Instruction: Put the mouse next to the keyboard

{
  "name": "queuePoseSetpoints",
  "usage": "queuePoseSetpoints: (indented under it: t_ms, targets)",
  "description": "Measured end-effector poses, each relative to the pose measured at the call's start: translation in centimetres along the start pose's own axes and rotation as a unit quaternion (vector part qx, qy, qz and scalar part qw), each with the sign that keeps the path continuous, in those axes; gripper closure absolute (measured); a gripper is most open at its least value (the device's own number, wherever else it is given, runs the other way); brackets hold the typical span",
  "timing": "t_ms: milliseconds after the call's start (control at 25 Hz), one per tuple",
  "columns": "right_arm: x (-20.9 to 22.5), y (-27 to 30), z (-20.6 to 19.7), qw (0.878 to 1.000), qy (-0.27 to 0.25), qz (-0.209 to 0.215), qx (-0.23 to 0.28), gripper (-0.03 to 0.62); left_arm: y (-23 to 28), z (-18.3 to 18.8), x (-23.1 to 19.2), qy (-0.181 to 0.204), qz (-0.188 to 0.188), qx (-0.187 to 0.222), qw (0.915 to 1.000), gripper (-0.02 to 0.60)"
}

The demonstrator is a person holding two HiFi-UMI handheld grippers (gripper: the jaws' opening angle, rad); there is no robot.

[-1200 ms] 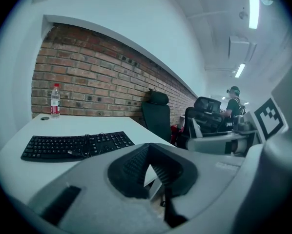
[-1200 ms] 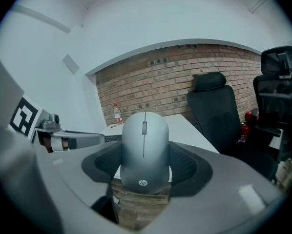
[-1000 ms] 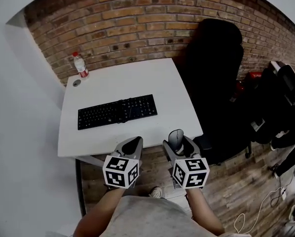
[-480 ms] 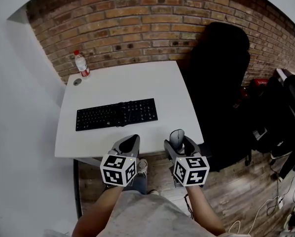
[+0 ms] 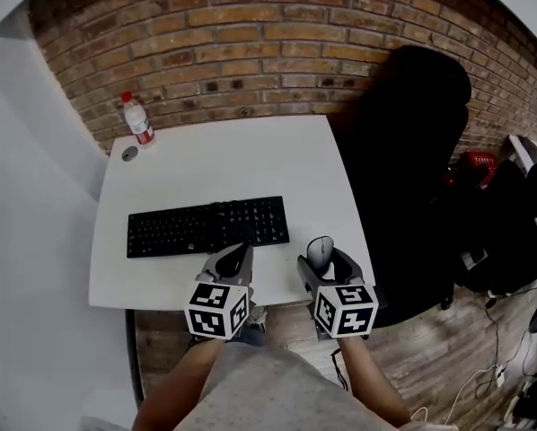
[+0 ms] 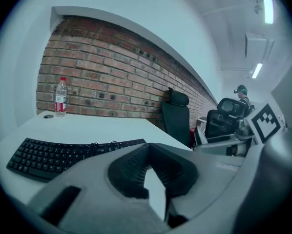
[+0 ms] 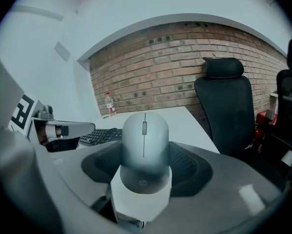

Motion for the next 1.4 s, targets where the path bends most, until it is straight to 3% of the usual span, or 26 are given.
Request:
queuePoseSetpoints:
  t_ms: [560,1400]
  targets:
    - [3.4,8.3,2.9,0.999,-0.001,-0.017,-0.049,0.289,7.5,3.3,-4.9,-0.019,0.005,-0.004,0.9998,0.594]
    - [5.1,15.6,1.9,0.987,0.020,-0.062,-0.148,0.289,11.0,4.8,-9.6,-0.043,0.000,-0.017,0.9989,0.594]
Point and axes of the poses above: the fingertips, and each gripper's own axes: y forward along the fingers, x to its right, z out of its top, the point moved 9 cm from there along -y, backward along the fingers, and after that the axes turned 4 degrees about -y, right-handed, at the moved point
